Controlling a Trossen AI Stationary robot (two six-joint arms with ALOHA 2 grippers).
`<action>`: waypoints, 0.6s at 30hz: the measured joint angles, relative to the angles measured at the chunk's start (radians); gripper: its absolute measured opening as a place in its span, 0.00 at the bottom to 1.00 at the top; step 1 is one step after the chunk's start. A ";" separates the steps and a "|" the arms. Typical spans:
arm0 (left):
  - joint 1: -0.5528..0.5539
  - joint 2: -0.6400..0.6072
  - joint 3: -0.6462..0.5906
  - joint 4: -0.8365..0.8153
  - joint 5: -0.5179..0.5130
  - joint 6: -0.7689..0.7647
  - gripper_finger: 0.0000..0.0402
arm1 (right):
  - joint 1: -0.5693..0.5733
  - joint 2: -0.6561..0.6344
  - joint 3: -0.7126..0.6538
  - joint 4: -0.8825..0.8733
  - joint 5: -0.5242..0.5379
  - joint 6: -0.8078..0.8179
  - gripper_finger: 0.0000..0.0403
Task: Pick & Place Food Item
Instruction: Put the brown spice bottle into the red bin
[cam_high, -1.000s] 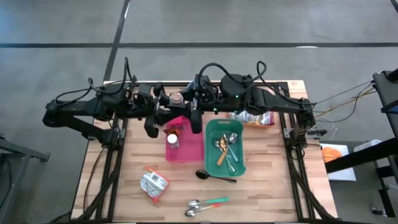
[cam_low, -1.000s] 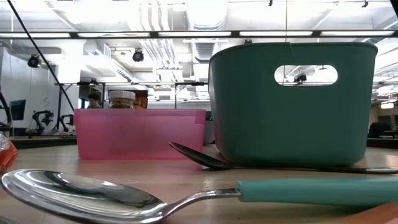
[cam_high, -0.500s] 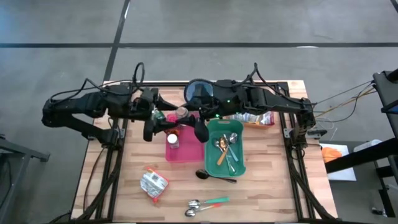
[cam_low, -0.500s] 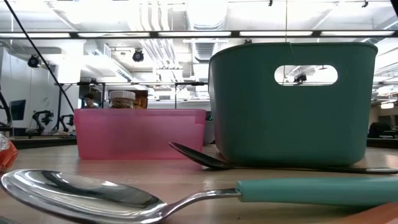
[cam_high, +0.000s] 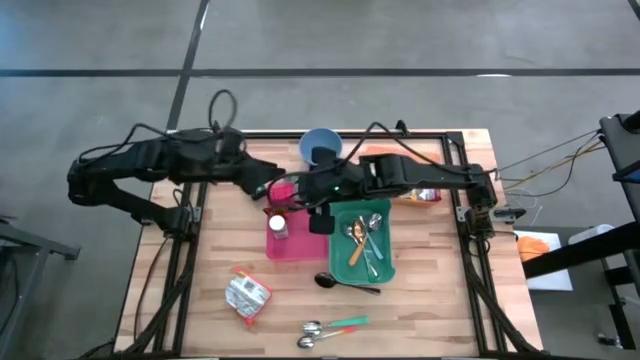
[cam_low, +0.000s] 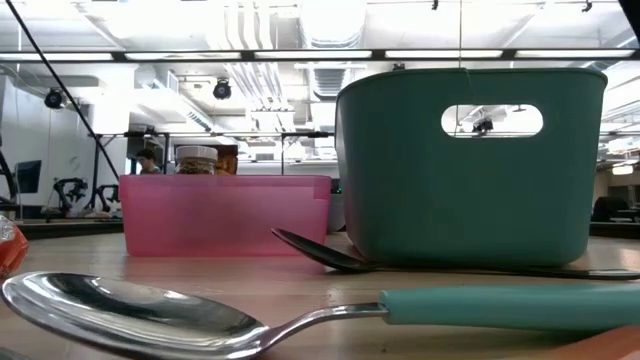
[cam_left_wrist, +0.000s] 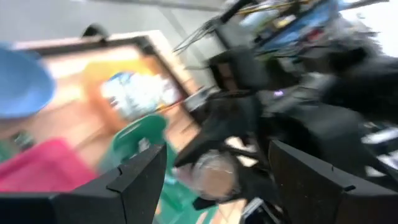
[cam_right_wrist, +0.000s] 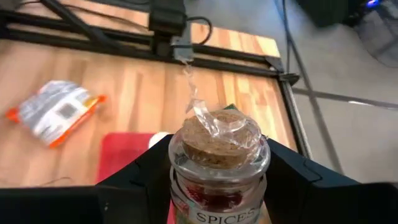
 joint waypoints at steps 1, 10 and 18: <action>0.001 0.008 0.000 -0.024 0.005 -0.021 0.70 | 0.000 0.007 0.000 0.010 0.015 -0.004 0.45; 0.001 0.097 -0.002 -0.063 0.075 -0.083 0.70 | -0.002 0.034 0.000 0.001 0.094 0.005 0.45; 0.004 0.146 -0.002 -0.065 0.078 -0.106 0.70 | -0.001 0.035 0.000 0.009 0.094 0.005 0.45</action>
